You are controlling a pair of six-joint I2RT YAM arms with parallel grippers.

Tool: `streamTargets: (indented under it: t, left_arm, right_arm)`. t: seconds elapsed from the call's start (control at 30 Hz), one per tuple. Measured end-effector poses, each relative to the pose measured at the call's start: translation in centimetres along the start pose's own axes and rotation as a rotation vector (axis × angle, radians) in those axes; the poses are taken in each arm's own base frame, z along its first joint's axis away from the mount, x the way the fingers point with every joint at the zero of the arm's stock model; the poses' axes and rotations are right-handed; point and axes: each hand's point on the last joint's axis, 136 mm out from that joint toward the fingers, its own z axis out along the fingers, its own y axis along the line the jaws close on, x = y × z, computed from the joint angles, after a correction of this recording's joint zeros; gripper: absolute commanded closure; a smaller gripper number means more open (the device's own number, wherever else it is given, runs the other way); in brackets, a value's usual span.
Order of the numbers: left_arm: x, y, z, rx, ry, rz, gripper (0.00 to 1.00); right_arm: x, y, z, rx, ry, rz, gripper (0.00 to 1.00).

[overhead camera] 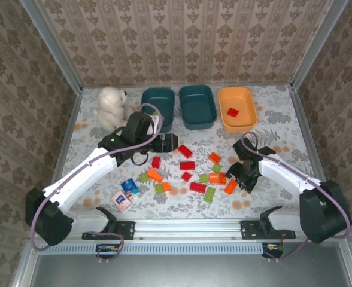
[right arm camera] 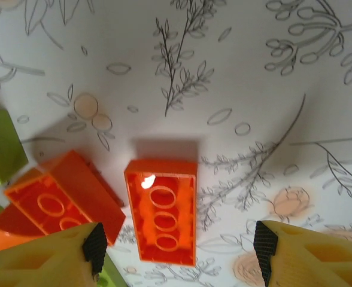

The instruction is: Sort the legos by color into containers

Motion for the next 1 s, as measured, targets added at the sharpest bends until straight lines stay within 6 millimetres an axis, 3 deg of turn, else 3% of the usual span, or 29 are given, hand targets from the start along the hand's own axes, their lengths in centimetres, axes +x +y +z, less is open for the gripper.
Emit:
streamTargets:
  t: [0.13, 0.57, 0.77, 1.0]
  left_arm:
    - [-0.4, -0.5, -1.1, 0.017, -0.030, 0.008, 0.19]
    - [-0.5, -0.3, -0.9, 0.003, -0.029, 0.006, 0.19]
    - [-0.5, -0.1, -0.8, -0.003, -0.030, 0.005, 0.19]
    - [-0.6, -0.1, -0.8, -0.006, -0.037, -0.002, 0.19]
  right_arm:
    - [-0.3, 0.0, 0.8, 0.001, 0.003, 0.018, 0.34]
    - [0.0, -0.1, 2.4, 0.011, 0.043, 0.046, 0.36]
    - [0.3, -0.3, 2.8, 0.061, 0.049, 0.038, 0.44]
    - [0.3, -0.8, 2.8, 0.112, 0.042, 0.060, 0.59]
